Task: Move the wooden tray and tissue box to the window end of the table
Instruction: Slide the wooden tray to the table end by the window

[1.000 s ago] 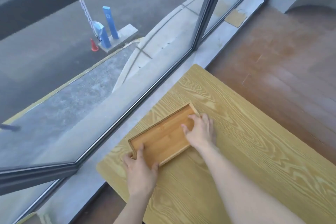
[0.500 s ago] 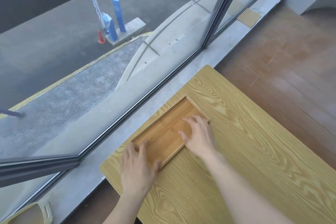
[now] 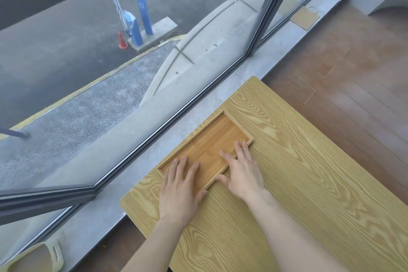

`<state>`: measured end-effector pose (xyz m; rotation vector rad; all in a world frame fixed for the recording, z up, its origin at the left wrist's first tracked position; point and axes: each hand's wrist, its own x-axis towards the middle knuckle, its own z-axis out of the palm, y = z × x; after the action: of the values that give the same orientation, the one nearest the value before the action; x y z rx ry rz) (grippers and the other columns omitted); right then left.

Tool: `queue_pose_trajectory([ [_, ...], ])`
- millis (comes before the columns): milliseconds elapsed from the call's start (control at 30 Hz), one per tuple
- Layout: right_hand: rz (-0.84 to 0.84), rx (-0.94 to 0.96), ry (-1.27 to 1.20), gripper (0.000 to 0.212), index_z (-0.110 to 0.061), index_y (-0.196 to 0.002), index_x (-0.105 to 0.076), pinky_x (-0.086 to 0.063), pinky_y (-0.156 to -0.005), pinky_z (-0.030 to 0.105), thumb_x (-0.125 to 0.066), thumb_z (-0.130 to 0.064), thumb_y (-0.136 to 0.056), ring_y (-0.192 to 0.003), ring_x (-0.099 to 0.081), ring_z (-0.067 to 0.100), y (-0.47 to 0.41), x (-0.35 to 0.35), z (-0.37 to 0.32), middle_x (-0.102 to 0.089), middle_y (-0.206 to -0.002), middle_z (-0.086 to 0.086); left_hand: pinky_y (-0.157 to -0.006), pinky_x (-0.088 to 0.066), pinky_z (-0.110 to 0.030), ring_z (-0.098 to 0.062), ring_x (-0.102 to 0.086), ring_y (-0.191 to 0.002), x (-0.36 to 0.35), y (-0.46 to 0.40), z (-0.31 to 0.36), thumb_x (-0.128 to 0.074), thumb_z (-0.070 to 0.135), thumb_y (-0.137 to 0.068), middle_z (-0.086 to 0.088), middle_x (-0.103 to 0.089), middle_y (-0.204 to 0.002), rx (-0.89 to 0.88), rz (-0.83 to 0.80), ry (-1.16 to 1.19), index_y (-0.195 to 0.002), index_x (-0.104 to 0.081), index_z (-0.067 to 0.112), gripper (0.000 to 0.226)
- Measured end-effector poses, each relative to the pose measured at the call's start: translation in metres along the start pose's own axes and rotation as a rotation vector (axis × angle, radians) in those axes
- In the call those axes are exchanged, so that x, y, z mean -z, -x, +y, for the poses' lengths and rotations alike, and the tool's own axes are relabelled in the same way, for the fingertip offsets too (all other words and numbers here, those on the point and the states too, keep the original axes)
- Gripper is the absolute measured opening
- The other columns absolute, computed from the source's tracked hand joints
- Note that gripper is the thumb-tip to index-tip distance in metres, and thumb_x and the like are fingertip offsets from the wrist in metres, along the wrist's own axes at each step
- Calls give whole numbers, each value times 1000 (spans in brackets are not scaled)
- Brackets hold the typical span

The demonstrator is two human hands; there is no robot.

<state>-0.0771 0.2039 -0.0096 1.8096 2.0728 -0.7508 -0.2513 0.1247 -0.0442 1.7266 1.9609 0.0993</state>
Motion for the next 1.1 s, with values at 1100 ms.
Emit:
queue_pose_trajectory([
  [1100, 252, -148, 10, 102, -39, -160, 22, 12, -127, 66, -19, -92, -83, -158, 27, 37, 24, 16, 18, 33, -169, 15, -123, 9, -55, -28, 12, -155, 46, -28, 7, -24, 88, -80, -2, -4, -170, -167, 75, -156, -158, -13, 41, 91],
])
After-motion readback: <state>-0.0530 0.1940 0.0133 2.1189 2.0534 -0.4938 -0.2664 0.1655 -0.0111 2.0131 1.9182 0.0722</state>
